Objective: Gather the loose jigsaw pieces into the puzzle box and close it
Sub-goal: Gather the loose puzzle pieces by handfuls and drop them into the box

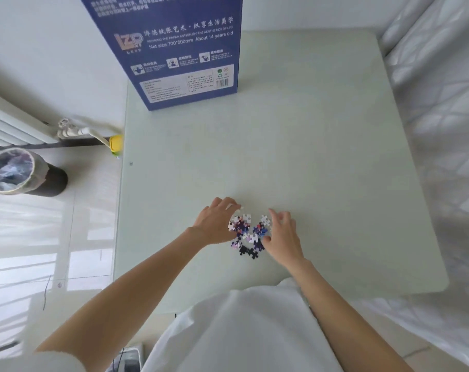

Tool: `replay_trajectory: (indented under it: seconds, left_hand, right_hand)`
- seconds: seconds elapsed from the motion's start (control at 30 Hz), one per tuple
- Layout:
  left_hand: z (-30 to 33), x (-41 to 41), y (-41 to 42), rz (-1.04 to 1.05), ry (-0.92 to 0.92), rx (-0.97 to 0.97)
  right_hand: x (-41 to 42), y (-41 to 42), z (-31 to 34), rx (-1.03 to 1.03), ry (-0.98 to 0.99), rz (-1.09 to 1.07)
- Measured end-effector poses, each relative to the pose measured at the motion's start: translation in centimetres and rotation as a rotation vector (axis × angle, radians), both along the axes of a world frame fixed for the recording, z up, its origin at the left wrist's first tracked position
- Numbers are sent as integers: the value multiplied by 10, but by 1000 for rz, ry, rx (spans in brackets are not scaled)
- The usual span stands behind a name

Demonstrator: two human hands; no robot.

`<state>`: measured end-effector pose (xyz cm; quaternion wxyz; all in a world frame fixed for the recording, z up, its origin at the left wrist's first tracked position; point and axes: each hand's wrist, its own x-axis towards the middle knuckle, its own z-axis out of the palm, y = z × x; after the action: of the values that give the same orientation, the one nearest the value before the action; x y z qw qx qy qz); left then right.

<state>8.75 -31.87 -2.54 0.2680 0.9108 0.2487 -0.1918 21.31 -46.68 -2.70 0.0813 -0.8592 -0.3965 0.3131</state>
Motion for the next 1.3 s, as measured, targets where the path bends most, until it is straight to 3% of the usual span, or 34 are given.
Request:
replay_trajectory:
  seconds: [0.13,0.3,0.67,1.03,1.3]
  left_hand:
    - [-1,-14,-16,-66,33,-12]
    - [-8,-16,-30,-12,2,-17]
    - [-17,-20,-38,237,-127,-146]
    - [-15,-25,-41,296,-149,-68]
    - [-15,-25,-45,345,-118,-126]
  right_hand:
    - [-24,-5,-6,52,129,108]
    - [-23,-19,-8,-52,-109,183]
    - [-34,17,-11,47,14,174]
    - [-25,17,-10,1,-143,410]
    - [-31,17,-10,-27,7,350]
